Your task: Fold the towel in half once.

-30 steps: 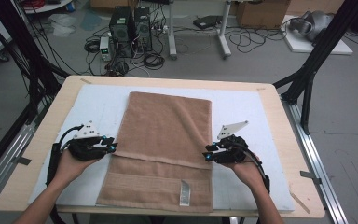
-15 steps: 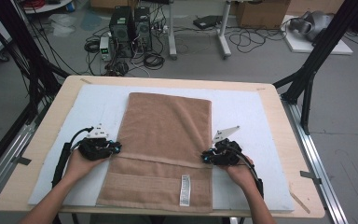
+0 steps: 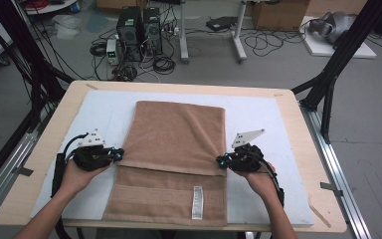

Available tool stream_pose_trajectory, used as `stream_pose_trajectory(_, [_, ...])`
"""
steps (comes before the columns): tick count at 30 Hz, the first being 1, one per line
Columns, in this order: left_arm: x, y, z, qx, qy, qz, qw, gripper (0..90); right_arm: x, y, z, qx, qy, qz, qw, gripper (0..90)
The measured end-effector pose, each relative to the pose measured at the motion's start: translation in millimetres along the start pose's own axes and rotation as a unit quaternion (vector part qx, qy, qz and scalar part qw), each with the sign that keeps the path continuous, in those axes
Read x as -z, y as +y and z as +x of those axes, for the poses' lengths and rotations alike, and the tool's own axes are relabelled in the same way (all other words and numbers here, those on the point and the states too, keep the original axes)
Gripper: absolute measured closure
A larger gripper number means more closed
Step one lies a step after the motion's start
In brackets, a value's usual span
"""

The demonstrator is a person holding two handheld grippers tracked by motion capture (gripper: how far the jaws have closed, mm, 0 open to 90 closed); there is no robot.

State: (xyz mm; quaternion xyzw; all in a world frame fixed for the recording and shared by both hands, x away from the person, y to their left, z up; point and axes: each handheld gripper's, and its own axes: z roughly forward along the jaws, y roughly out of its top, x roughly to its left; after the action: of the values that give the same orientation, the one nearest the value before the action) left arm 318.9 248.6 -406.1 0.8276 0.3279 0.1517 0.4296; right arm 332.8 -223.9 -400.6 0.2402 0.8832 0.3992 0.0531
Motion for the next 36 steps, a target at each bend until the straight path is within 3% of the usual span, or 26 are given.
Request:
stream_pose_trajectory(5, [-0.3,6.1,-0.5,-0.01,0.01,0.005,0.9999,84.7,4.9,4.8,-3.1,-0.006,-0.006,-0.006,0.9999,85.4])
stream_pose_trajectory(10, [-6.0,-0.6,-2.7,-0.012,0.004,0.02,0.9997,84.7,-4.6,-1.6,-1.1,-0.004,0.002,0.013,0.9999,85.3])
stream_pose_trajectory(13, [1.3,0.7,-5.3,-0.011,0.003,0.007,0.9999,85.2,-5.0,-6.8,-1.6,-0.013,0.011,0.012,0.9998,85.3])
stream_pose_trajectory(20, [17.7,11.6,-6.2,-0.008,0.004,-0.008,0.9999,85.1,11.7,4.8,0.8,0.0,0.009,-0.012,0.9999,85.2])
stream_pose_trajectory(25, [36.4,8.4,-20.1,-0.013,-0.006,-0.011,0.9998,85.3,27.5,12.4,16.1,0.02,0.018,-0.019,0.9995,85.2])
stream_pose_trajectory(28, [63.3,0.0,-38.9,-0.015,-0.022,-0.025,0.9993,85.4,42.1,11.6,32.9,0.038,0.046,-0.021,0.998,85.4])
stream_pose_trajectory(30, [78.3,-7.4,-53.8,-0.026,-0.044,-0.023,0.9984,85.3,49.6,10.2,46.0,0.053,0.086,-0.01,0.9948,85.3])
stream_pose_trajectory(32, [84.1,-15.0,-62.2,-0.03,-0.061,-0.014,0.9976,80.8,53.7,7.6,58.6,0.071,0.125,0.001,0.9896,76.1])
stream_pose_trajectory(34, [79.8,-18.7,-62.1,-0.03,-0.054,-0.006,0.9981,66.6,52.0,6.5,59.6,0.069,0.131,0.005,0.9889,71.4])
stream_pose_trajectory(36, [70.4,-18.3,-57.0,-0.028,-0.048,-0.006,0.9984,62.6,46.1,5.4,51.9,0.06,0.123,0.004,0.9906,68.3])
